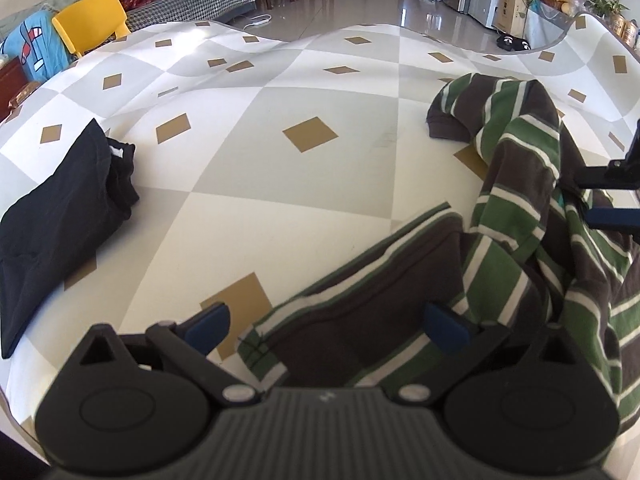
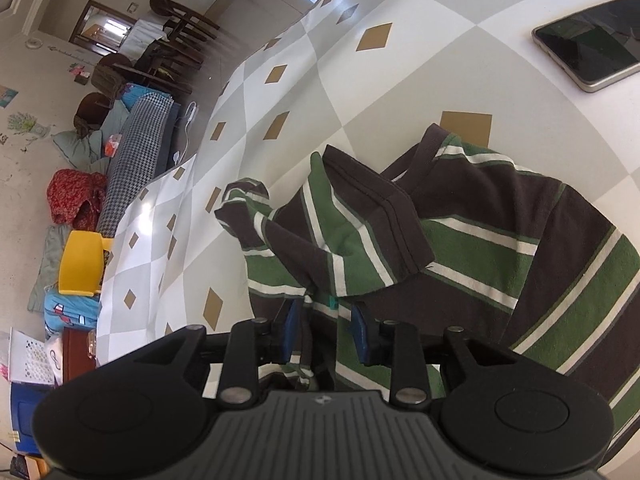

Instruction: Fold clothes

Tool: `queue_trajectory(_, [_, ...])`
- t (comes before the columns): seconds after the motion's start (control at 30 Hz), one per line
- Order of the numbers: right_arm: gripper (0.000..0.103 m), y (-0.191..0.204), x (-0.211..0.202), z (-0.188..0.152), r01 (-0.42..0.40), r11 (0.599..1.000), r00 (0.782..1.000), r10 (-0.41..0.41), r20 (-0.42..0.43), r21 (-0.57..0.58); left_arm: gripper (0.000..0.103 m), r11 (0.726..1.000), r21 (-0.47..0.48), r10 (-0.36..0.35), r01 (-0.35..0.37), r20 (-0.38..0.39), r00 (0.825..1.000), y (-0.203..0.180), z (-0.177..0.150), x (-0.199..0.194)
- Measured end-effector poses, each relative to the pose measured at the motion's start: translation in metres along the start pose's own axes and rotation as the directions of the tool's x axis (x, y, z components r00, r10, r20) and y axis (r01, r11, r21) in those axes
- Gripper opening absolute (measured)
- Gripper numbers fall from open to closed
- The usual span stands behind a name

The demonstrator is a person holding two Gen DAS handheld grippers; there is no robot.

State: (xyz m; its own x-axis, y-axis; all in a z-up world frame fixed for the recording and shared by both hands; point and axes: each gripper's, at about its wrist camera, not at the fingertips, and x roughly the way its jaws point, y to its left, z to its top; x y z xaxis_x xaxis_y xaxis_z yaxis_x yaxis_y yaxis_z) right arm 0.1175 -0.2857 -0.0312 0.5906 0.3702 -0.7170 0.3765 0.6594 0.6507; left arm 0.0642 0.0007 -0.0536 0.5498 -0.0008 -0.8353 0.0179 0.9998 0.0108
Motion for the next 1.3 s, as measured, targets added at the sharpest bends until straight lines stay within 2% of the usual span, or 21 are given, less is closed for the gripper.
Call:
queue_trajectory(0.23, [0.032, -0.009, 0.008, 0.004, 0.015, 0.995, 0.999, -0.018, 0.026, 0.096, 0.103, 1.000, 0.013, -0.007, 0.007, 0.000, 1.000, -0.002, -0.003, 0.000])
queue_trajectory(0.43, [0.034, -0.019, 0.006, 0.009, -0.002, 0.982, 0.995, -0.016, 0.094, 0.190, 0.103, 1.000, 0.025, -0.003, 0.003, 0.008, 1.000, -0.004, -0.004, 0.000])
queue_trajectory(0.67, [0.035, -0.023, 0.006, 0.001, 0.014, 0.958, 0.997, -0.034, 0.064, 0.286, 0.103, 0.999, 0.035, 0.002, -0.003, 0.011, 1.000, -0.006, -0.006, 0.001])
queue_trajectory(0.83, [0.035, -0.019, 0.006, 0.001, -0.030, 0.959, 0.997, 0.008, 0.081, 0.280, 0.103, 1.000, 0.027, 0.002, -0.003, 0.004, 1.000, -0.006, -0.006, 0.004])
queue_trajectory(0.97, [0.035, -0.029, 0.015, 0.003, -0.047, 0.933, 0.996, 0.014, 0.093, 0.357, 0.103, 1.000, 0.028, 0.004, -0.005, 0.003, 1.000, -0.007, -0.006, 0.005])
queue_trajectory(1.07, [0.035, -0.030, 0.019, 0.004, -0.056, 0.926, 0.994, 0.015, 0.112, 0.374, 0.103, 1.000, 0.025, 0.001, -0.001, 0.001, 1.000, -0.006, -0.006, 0.005])
queue_trajectory(1.3, [0.034, -0.025, 0.026, 0.010, -0.068, 0.932, 0.987, 0.011, 0.158, 0.356, 0.103, 1.000, 0.025, -0.005, 0.005, 0.000, 1.000, -0.005, -0.008, 0.006])
